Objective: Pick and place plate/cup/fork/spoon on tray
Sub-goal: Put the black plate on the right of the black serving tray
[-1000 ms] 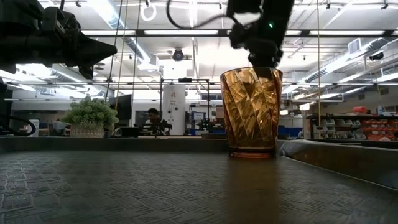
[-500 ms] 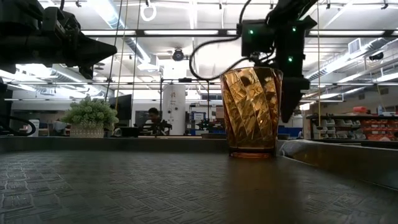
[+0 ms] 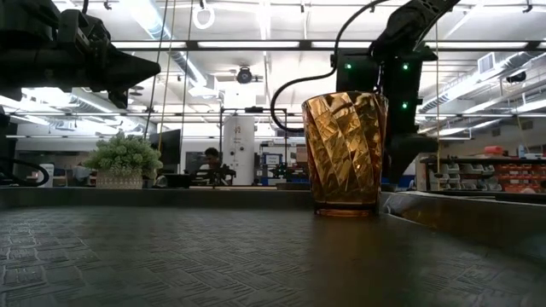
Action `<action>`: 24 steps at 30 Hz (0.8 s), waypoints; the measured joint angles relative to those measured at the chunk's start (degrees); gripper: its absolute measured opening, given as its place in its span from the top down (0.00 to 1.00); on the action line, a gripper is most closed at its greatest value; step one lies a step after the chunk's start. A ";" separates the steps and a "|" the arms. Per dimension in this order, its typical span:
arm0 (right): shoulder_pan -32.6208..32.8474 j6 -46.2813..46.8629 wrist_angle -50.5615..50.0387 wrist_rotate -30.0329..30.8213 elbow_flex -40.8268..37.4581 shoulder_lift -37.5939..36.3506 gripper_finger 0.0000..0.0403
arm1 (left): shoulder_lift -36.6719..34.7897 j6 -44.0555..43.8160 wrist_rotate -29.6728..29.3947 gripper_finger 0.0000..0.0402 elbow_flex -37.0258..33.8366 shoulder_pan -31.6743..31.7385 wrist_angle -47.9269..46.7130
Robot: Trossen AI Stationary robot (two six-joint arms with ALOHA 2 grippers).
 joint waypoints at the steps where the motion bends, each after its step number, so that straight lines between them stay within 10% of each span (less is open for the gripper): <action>1: 0.00 -2.39 0.35 -0.19 0.00 0.00 0.63 | 0.00 0.01 0.00 0.93 0.01 0.00 0.00; 24: -2.36 -16.55 13.94 -1.14 -6.49 0.02 0.63 | -0.02 0.01 0.00 0.93 -0.01 -0.02 -0.01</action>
